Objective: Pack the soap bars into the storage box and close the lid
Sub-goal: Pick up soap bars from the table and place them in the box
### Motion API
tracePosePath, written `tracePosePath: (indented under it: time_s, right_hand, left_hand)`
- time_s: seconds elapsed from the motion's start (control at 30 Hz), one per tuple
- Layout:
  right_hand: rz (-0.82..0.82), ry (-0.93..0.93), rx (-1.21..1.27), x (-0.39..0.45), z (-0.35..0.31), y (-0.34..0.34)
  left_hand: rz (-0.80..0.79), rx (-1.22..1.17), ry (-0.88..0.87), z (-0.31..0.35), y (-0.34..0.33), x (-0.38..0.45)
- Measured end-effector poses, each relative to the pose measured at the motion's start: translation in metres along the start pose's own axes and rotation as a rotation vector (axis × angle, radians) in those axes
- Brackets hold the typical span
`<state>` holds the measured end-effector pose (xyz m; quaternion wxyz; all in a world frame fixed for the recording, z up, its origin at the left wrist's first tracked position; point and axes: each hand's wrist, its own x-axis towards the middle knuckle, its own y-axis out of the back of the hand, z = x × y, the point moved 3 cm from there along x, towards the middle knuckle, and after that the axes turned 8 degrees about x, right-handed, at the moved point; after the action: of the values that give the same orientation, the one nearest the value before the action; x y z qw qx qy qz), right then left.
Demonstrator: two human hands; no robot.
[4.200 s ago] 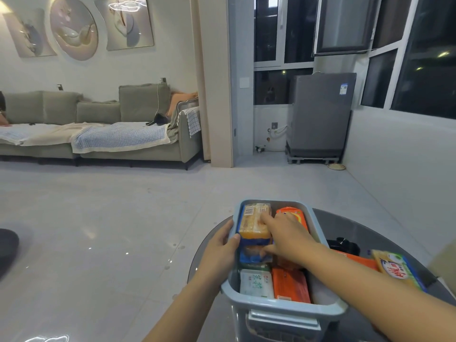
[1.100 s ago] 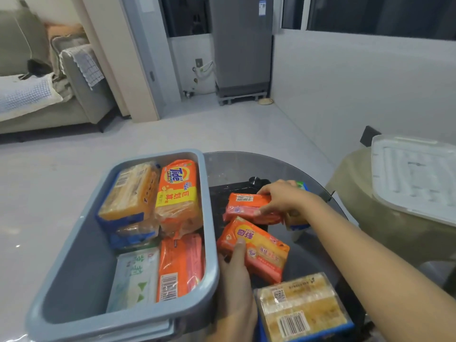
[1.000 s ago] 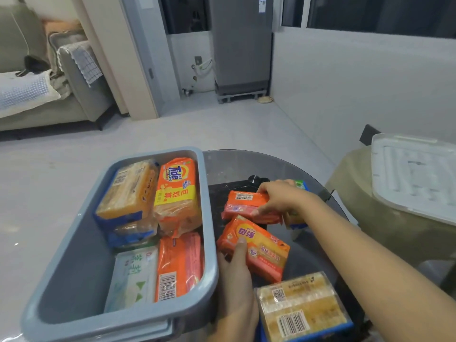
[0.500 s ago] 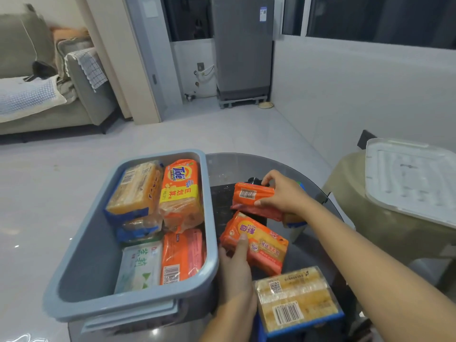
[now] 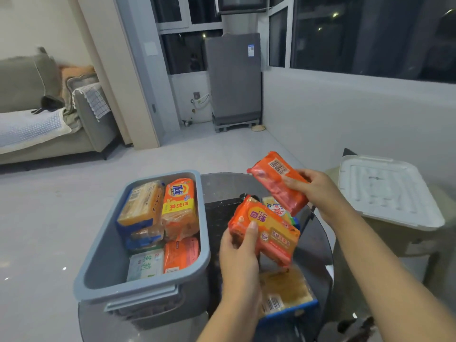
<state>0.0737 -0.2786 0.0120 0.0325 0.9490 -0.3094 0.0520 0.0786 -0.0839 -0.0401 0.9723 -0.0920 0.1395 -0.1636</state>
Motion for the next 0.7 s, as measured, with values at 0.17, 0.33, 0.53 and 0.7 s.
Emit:
tracePosePath:
  time_s: [0.17, 0.33, 0.53, 0.7]
  right_hand:
    - [-0.059, -0.028, 0.040, -0.013, -0.005, -0.005]
    - [-0.113, -0.041, 0.099, -0.016, -0.010, -0.024]
    - [-0.218, -0.082, 0.244, -0.017, -0.021, -0.062]
    - [-0.280, -0.082, 0.222, -0.020, -0.025, -0.094]
  left_hand:
    - [-0.030, 0.013, -0.111, 0.039, 0.010, -0.020]
    - [-0.104, 0.030, -0.173, 0.076, 0.032, -0.033]
    - [-0.088, 0.051, -0.223, 0.121, 0.080, -0.023]
    - [-0.024, 0.129, -0.194, 0.130, 0.120, -0.003]
